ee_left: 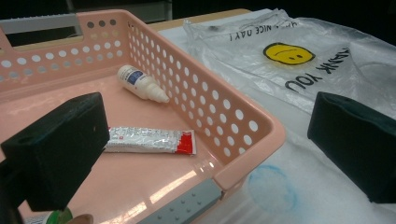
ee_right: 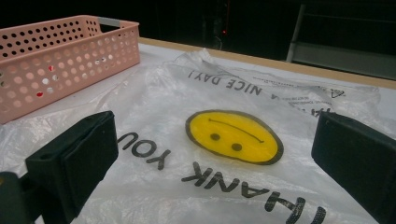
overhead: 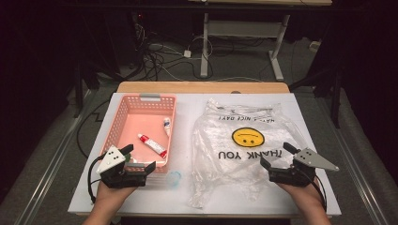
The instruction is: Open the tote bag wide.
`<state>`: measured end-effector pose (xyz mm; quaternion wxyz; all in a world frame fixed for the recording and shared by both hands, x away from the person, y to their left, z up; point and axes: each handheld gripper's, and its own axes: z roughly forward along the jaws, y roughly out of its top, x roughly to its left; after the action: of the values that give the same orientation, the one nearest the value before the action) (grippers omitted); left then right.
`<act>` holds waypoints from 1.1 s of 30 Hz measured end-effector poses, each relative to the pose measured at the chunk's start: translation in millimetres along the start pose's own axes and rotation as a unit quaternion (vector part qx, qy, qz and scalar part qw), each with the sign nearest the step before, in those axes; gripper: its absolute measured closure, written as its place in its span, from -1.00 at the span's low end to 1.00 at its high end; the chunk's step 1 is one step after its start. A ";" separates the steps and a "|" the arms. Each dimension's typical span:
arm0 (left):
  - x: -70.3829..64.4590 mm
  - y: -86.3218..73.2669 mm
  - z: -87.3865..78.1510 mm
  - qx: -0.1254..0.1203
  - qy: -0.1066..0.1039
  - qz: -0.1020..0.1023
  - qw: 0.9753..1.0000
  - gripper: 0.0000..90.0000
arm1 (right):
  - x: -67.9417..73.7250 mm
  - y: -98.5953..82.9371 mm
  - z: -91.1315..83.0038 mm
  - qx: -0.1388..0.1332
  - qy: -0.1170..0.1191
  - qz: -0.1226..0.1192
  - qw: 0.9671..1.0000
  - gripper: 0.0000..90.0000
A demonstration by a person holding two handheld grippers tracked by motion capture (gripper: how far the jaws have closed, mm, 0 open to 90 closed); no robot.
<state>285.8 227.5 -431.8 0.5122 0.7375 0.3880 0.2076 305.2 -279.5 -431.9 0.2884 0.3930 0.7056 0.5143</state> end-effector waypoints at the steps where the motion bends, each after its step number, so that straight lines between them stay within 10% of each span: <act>1: 0.0 0.1 0.4 0.002 -0.001 0.000 1.000 -1.00 | -0.8 0.8 0.6 0.002 -0.004 -0.001 1.000 -0.98; 33: -5.4 9.1 -1.5 0.030 -0.007 0.013 0.999 -1.00 | -12.6 10.3 -13.6 0.016 -0.010 -0.019 1.000 -0.95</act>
<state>284.8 222.6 -422.4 0.4900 0.7587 0.3811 0.1974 303.4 -295.4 -418.0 0.2991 0.3886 0.7182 0.4937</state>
